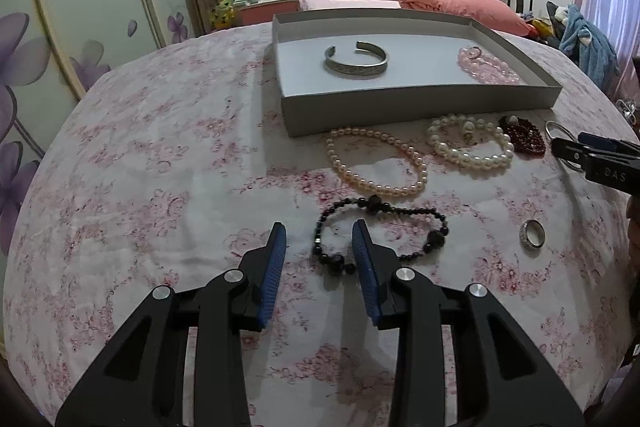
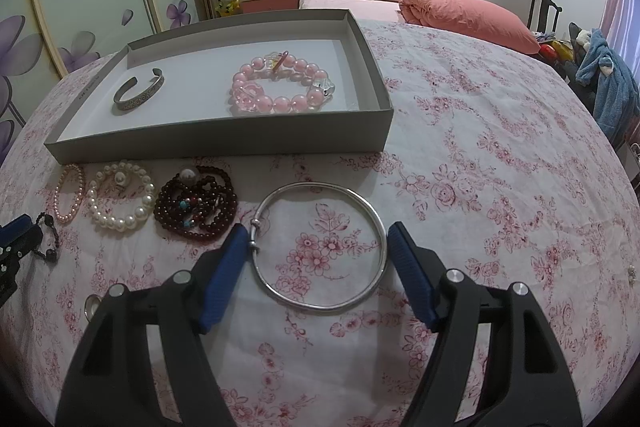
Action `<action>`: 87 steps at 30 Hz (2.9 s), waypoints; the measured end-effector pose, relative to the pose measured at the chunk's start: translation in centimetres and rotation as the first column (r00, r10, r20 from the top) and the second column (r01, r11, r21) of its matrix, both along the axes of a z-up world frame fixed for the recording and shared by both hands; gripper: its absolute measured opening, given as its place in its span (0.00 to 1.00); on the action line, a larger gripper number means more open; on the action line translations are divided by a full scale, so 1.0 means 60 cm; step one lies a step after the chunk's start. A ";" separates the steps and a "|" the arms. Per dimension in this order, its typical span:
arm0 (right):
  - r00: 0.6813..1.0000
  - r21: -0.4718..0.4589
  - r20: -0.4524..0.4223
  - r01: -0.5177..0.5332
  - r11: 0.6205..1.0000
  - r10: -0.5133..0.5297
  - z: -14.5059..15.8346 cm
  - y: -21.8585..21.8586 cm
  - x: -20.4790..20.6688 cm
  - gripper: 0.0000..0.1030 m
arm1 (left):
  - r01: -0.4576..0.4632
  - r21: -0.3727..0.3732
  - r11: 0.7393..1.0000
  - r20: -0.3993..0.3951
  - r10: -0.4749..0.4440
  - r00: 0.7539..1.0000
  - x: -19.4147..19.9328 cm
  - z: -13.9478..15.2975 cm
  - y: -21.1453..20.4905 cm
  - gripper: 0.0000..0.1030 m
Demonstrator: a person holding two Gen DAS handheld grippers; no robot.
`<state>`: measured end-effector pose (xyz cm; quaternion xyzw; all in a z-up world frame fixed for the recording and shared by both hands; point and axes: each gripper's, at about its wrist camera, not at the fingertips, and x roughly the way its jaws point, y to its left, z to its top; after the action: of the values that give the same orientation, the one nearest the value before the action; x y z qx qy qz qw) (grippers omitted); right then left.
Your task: Organize jewelry
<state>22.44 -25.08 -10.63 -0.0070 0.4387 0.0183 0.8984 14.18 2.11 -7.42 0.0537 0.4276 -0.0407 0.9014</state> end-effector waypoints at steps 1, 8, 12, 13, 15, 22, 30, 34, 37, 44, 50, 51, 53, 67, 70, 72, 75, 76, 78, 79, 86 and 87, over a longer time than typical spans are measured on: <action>1.000 0.000 0.000 0.000 1.000 0.000 0.000 0.000 0.000 0.68 | 0.004 0.004 1.000 0.001 -0.004 1.000 -0.001 0.000 -0.002 0.35; 1.000 -0.006 -0.001 0.002 1.000 -0.002 -0.001 0.002 -0.002 0.69 | 0.017 0.036 0.999 -0.002 -0.017 1.000 -0.005 0.001 -0.011 0.23; 1.000 -0.010 -0.002 0.004 1.000 -0.004 -0.001 0.006 -0.005 0.67 | 0.033 0.054 0.998 0.000 -0.033 0.999 -0.010 0.001 -0.019 0.14; 1.000 -0.009 -0.003 0.004 1.000 -0.004 -0.001 0.006 -0.006 0.67 | 0.034 0.058 0.998 0.002 -0.035 0.999 -0.010 0.001 -0.020 0.14; 1.000 -0.007 -0.002 0.003 1.000 -0.003 -0.001 0.005 -0.009 0.67 | 0.035 0.056 0.998 0.004 -0.035 0.999 -0.011 0.001 -0.019 0.14; 1.000 0.005 0.001 0.009 1.000 -0.009 -0.001 0.001 -0.023 0.67 | 0.015 -0.007 1.000 0.022 -0.015 1.000 -0.014 0.012 -0.003 0.13; 0.999 0.040 0.038 0.003 0.999 -0.004 0.012 0.000 -0.049 0.67 | 0.003 -0.085 0.996 0.090 0.005 0.996 -0.023 0.039 0.009 0.13; 0.997 0.037 0.077 -0.009 0.999 0.006 0.025 0.006 -0.062 0.67 | 0.008 -0.117 0.993 0.132 0.008 0.991 -0.031 0.054 0.008 0.13; 0.994 0.033 0.107 -0.022 0.999 0.018 0.036 0.015 -0.072 0.67 | 0.016 -0.135 0.991 0.162 0.006 0.987 -0.037 0.065 0.006 0.13; 0.984 0.035 0.172 -0.045 0.998 0.038 0.063 0.032 -0.093 0.67 | 0.031 -0.144 0.989 0.219 0.001 0.976 -0.046 0.087 0.000 0.11; 0.969 0.025 0.239 -0.070 0.997 0.062 0.089 0.052 -0.112 0.67 | 0.044 -0.132 0.990 0.270 -0.006 0.963 -0.055 0.102 -0.008 0.08; 0.968 0.018 0.243 -0.074 0.997 0.067 0.090 0.055 -0.112 0.67 | 0.046 -0.128 0.991 0.270 -0.010 0.963 -0.055 0.102 -0.009 0.08; 0.966 0.008 0.245 -0.084 0.996 0.079 0.091 0.060 -0.112 0.67 | 0.045 -0.140 0.989 0.248 -0.009 0.969 -0.050 0.099 -0.006 0.08; 0.975 0.007 0.211 -0.076 0.997 0.072 0.073 0.058 -0.106 0.67 | 0.042 -0.044 0.998 0.063 -0.039 0.997 -0.041 0.016 -0.006 0.48; 0.976 0.007 0.205 -0.080 0.997 0.077 0.071 0.059 -0.106 0.67 | 0.036 -0.020 0.999 0.028 -0.035 0.999 -0.031 0.001 -0.012 0.45; 0.976 0.005 0.204 -0.082 0.997 0.079 0.069 0.059 -0.106 0.67 | 0.041 -0.019 0.999 0.009 -0.041 0.999 -0.028 -0.006 -0.014 0.27; 0.976 0.008 0.204 -0.077 0.997 0.073 0.069 0.059 -0.106 0.67 | 0.052 -0.017 0.998 0.010 -0.052 0.999 -0.032 -0.004 -0.015 0.11; 0.976 0.011 0.204 -0.074 0.997 0.071 0.069 0.058 -0.106 0.67 | 0.049 -0.019 0.999 0.014 -0.048 0.999 -0.033 -0.003 -0.014 0.11; 0.976 0.019 0.210 -0.070 0.997 0.064 0.070 0.056 -0.108 0.67 | 0.044 -0.035 0.998 0.033 -0.043 0.999 -0.037 0.002 -0.010 0.11; 0.975 0.023 0.216 -0.068 0.997 0.061 0.072 0.055 -0.109 0.67 | 0.037 -0.044 0.998 0.045 -0.035 0.998 -0.039 0.007 -0.007 0.11; 0.956 0.063 0.291 -0.056 0.996 0.035 0.100 0.045 -0.129 0.67 | 0.010 -0.110 0.994 0.166 0.009 0.986 -0.056 0.055 0.005 0.11; 0.953 0.066 0.303 -0.055 0.996 0.033 0.104 0.044 -0.132 0.67 | 0.011 -0.119 0.993 0.192 0.012 0.981 -0.060 0.066 0.005 0.11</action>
<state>14.53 -22.42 -4.42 0.0138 0.2954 0.0533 0.9538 10.59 2.43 -3.49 0.0033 0.3353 -0.0606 0.9402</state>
